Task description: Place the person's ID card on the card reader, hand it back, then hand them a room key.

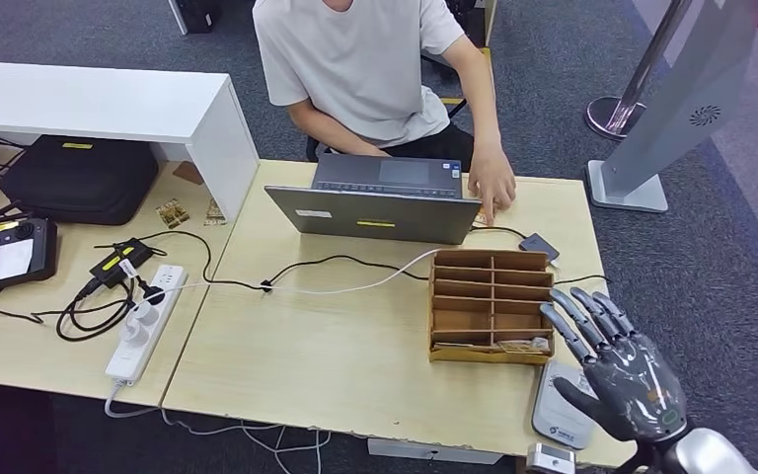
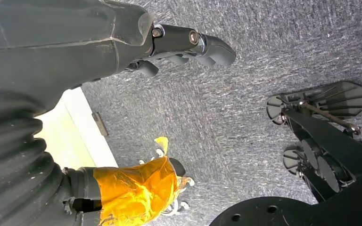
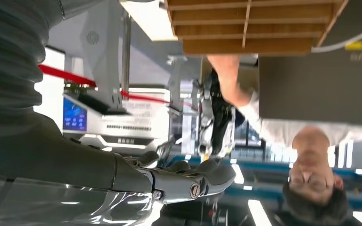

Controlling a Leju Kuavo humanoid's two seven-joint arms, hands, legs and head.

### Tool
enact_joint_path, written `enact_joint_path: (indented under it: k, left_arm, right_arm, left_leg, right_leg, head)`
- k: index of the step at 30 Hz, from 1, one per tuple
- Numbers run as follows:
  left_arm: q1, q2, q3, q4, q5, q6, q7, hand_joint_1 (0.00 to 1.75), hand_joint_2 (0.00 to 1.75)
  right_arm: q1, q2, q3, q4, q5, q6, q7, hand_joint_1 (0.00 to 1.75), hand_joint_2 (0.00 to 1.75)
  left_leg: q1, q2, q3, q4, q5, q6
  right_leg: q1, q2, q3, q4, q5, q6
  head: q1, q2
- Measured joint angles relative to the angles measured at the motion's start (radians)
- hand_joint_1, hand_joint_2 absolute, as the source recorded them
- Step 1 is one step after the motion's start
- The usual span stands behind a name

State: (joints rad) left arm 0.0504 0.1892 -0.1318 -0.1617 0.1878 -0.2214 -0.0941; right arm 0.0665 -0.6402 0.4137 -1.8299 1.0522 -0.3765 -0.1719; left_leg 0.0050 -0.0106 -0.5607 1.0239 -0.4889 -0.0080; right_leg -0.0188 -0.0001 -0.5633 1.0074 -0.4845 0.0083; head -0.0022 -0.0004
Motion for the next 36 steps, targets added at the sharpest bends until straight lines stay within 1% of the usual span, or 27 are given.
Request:
enact_joint_path:
  k: [4, 7, 11, 14, 18, 26, 31, 36]
  left_arm:
    - [0.000, 0.000, 0.000, 0.000, 0.001, -0.003, 0.000, 0.00, 1.75]
    - [-0.001, 0.000, 0.000, 0.000, 0.002, -0.007, 0.001, 0.00, 1.75]
    - [-0.003, 0.000, 0.000, 0.000, 0.002, -0.010, 0.002, 0.00, 1.75]
    - [-0.005, -0.001, 0.000, 0.000, 0.002, -0.011, 0.003, 0.00, 1.75]
    - [-0.007, -0.002, 0.000, 0.000, 0.001, -0.012, 0.004, 0.00, 1.75]
    - [-0.010, -0.004, -0.001, 0.000, -0.001, -0.018, 0.004, 0.00, 1.75]
    - [-0.015, -0.005, -0.001, 0.000, -0.001, -0.018, 0.004, 0.00, 1.75]
    - [-0.017, -0.005, -0.002, 0.000, 0.000, -0.020, 0.004, 0.00, 1.75]
  right_arm:
    - [0.007, -0.033, 0.001, -0.007, -0.049, 0.096, -0.024, 0.00, 1.75]
    - [0.001, -0.043, 0.005, -0.004, -0.069, 0.138, -0.031, 0.00, 1.75]
    - [-0.019, -0.040, 0.024, 0.016, -0.065, 0.148, -0.032, 0.00, 1.75]
    - [-0.037, -0.025, 0.051, 0.048, -0.050, 0.137, -0.032, 0.00, 1.75]
    - [-0.068, 0.016, 0.096, 0.107, -0.028, 0.115, -0.026, 0.00, 1.75]
    - [-0.130, 0.130, 0.177, 0.245, 0.017, 0.034, 0.008, 0.00, 1.75]
    - [-0.142, 0.197, 0.205, 0.313, 0.052, -0.058, 0.025, 0.00, 1.75]
    - [-0.141, 0.255, 0.213, 0.366, 0.086, -0.151, 0.031, 0.00, 1.75]
  left_leg:
    - [0.000, 0.000, 0.000, 0.000, 0.000, 0.000]
    - [0.000, 0.000, 0.000, 0.000, 0.000, 0.000]
    - [0.000, 0.000, 0.000, 0.000, 0.000, 0.000]
    - [0.000, 0.000, 0.000, 0.000, 0.000, 0.000]
    - [0.000, 0.000, 0.000, 0.000, 0.000, 0.000]
    - [0.001, 0.000, 0.000, 0.000, 0.000, 0.000]
    - [0.001, 0.000, 0.000, 0.000, 0.000, 0.000]
    - [0.001, 0.000, 0.000, 0.000, 0.000, 0.000]
  right_leg:
    - [0.000, 0.000, 0.000, 0.000, 0.000, 0.000]
    - [0.000, 0.000, 0.000, 0.000, 0.000, 0.000]
    - [0.000, 0.000, 0.000, 0.000, 0.000, 0.000]
    - [0.000, 0.000, 0.000, 0.000, 0.000, 0.000]
    - [0.000, 0.000, 0.000, 0.000, 0.000, 0.000]
    - [0.000, 0.000, 0.000, 0.001, 0.000, 0.000]
    - [0.000, 0.000, 0.000, 0.001, 0.000, 0.000]
    - [0.000, 0.000, 0.000, 0.001, 0.000, 0.000]
  head:
    - [0.000, 0.000]
    - [0.000, 0.000]
    - [0.000, 0.000]
    - [0.000, 0.000]
    - [0.000, 0.000]
    - [0.000, 0.000]
    - [0.000, 0.000]
    - [0.000, 0.000]
